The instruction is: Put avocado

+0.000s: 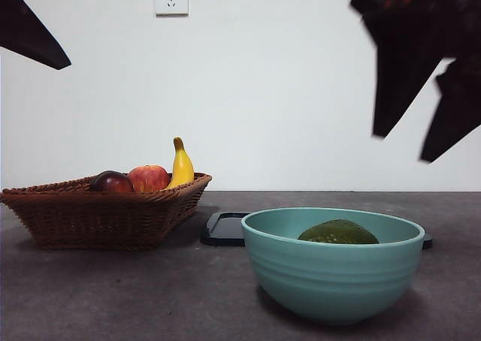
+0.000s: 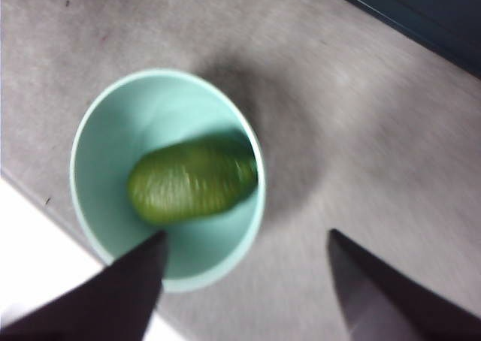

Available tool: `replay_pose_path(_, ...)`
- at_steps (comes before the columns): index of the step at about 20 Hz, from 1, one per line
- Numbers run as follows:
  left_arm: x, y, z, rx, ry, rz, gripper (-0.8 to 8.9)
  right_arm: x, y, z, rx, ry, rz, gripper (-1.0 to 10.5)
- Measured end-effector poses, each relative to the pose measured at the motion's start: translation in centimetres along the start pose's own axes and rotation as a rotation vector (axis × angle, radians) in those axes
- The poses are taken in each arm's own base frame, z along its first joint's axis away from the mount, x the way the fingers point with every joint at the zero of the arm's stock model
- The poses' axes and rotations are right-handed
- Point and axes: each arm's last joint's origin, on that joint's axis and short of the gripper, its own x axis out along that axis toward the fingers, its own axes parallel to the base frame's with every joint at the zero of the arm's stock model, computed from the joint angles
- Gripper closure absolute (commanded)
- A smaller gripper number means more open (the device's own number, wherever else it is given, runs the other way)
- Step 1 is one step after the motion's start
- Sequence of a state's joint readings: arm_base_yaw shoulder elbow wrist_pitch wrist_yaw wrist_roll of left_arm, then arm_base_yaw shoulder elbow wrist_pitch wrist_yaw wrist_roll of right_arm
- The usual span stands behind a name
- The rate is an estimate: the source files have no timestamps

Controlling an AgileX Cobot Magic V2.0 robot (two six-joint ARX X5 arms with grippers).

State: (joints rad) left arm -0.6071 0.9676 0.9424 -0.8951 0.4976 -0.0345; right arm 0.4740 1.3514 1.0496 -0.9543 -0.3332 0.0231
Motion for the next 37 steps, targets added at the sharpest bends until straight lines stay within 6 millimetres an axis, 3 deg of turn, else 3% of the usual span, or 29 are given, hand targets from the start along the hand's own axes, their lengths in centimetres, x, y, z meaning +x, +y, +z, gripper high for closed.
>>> replay_pose_path(7, 0.0, 0.0, 0.0, 0.0, 0.0, 0.0, 4.17, 4.5, 0.2, 1.7, -0.045, 0.067, -0.059, 7.0)
replay_pose_path(14, 0.0, 0.0, 0.0, 0.001, 0.0, 0.0, 4.17, 6.5, -0.2, 2.4, -0.056, 0.08, -0.101, 7.5)
replay_pose_path(26, 0.0, 0.0, 0.0, 0.001, 0.0, 0.0, 4.17, 6.9, 0.1, 2.6, -0.072, 0.075, -0.091, 9.3)
replay_pose_path(33, 0.0, 0.0, 0.0, 0.004, 0.0, 0.0, 4.17, 6.9, 0.3, 2.5, -0.073, 0.076, -0.05, 9.3)
replay_pose_path(37, 0.0, 0.0, 0.0, 0.005, 0.0, 0.0, 4.17, 5.5, 0.8, 3.6, -0.083, 0.022, -0.057, 9.3)
